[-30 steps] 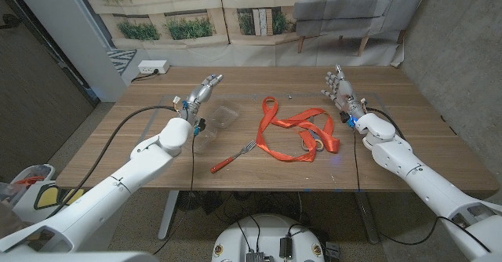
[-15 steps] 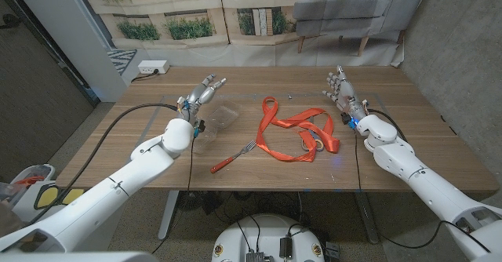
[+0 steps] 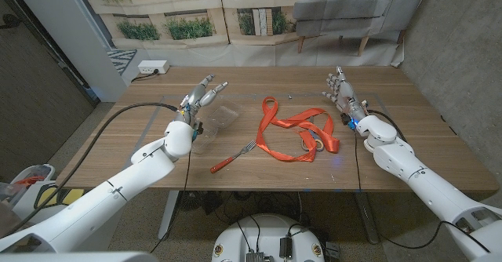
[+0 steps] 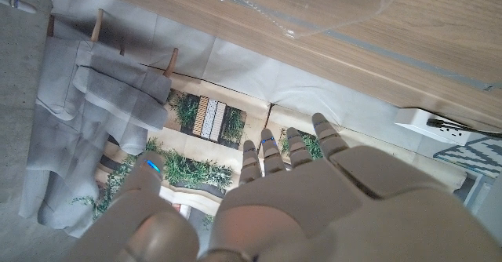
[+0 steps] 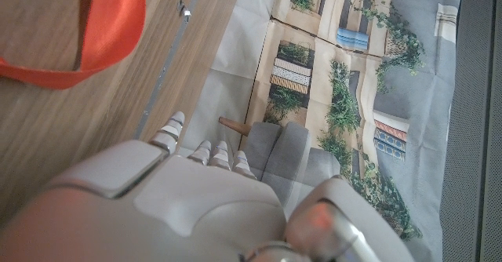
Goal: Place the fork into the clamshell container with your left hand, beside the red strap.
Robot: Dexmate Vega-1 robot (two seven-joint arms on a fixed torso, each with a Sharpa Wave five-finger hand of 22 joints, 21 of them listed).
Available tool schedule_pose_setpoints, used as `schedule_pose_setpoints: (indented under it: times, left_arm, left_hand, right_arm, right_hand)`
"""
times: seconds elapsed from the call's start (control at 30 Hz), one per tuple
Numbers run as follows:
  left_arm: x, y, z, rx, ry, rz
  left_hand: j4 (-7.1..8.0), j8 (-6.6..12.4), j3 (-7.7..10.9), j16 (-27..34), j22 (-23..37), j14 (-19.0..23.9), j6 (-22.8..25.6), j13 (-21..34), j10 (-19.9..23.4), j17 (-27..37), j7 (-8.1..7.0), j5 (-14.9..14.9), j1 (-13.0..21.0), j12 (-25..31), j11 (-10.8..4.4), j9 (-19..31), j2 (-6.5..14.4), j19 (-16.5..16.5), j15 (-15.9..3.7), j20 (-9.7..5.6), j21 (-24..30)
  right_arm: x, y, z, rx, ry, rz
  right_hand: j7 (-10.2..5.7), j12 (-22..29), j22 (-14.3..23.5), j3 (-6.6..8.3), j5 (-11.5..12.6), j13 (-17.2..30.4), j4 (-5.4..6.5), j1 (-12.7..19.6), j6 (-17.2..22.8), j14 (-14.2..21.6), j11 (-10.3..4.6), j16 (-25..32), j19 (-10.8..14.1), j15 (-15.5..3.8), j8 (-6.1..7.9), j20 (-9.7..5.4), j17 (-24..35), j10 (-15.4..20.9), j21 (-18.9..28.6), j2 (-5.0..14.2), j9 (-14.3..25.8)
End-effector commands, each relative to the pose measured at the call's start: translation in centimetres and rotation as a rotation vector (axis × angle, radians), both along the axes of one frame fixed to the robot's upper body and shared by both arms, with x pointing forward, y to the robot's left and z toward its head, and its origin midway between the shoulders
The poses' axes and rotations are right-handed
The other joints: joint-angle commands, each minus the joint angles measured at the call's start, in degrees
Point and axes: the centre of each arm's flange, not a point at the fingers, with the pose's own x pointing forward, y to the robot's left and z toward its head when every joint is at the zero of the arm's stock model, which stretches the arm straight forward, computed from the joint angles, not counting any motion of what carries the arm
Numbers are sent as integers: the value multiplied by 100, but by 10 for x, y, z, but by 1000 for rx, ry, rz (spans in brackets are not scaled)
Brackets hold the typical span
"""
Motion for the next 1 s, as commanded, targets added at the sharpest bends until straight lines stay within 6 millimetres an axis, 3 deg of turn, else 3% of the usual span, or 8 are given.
schedule_pose_setpoints:
  times: [0.03, 0.17, 0.7, 0.77, 1.0]
  left_arm:
    - [-9, 0, 0, 83, -22, 45]
    - [-11, 1, 0, 107, -18, 57]
    - [-16, -4, 1, 203, -37, 122]
    - [-18, -6, -2, 185, -60, 136]
    - [-26, -11, -2, 260, -61, 186]
  left_hand:
    - [-88, -37, 33, 14, 20, -25, -160, 19, 20, -6, -47, -5, 121, 6, 66, 30, 9, -5, -21, 38, 5]
    - [-180, -121, 42, 3, 21, -43, -491, 28, 2, -5, -65, -16, 201, -14, 105, 33, -4, -7, 21, 65, 2]
    - [-387, -22, 109, -7, 17, -84, -481, 41, 102, -7, -99, -11, 464, 3, -19, 36, 8, -38, -64, 65, -11]
    - [-470, 20, 88, -19, 15, -123, -411, 45, 179, -9, -86, -19, 543, 23, -16, 36, -85, 16, -161, -106, 6]
    - [-523, 55, -11, 0, 11, -101, -300, 48, 425, -12, -97, -12, 564, 97, -67, 33, -292, 38, -183, -133, 4]
  right_arm:
    - [6, 5, -2, -11, 11, 4]
    - [7, 6, -3, -7, 15, 4]
    - [7, 7, -4, 1, 11, 1]
    - [7, 7, -4, 2, 11, -1]
    - [4, 7, -2, -12, 4, -9]
  right_hand:
    - [-9, 2, 31, -6, -23, 10, -14, 6, 32, 5, -21, -1, 64, 20, 31, 17, 6, 22, 7, 54, 9]
    - [-13, 2, 31, -8, -24, 10, -15, 5, 36, 7, -18, -1, 64, 25, 32, 19, 6, 26, 6, 56, 10]
    - [-12, -2, 31, -15, -29, 10, -18, 5, 43, 16, -24, -1, 79, 26, 32, 24, 8, 29, 9, 63, 10]
    - [-12, -2, 31, -16, -30, 11, -18, 5, 32, 24, -24, 1, 110, 30, 27, 29, 8, 32, 20, 66, 10]
    - [-22, 2, 31, -18, -32, 11, -21, 8, 29, 31, -23, 1, 137, 17, 25, 32, 8, 48, 25, 73, 10]
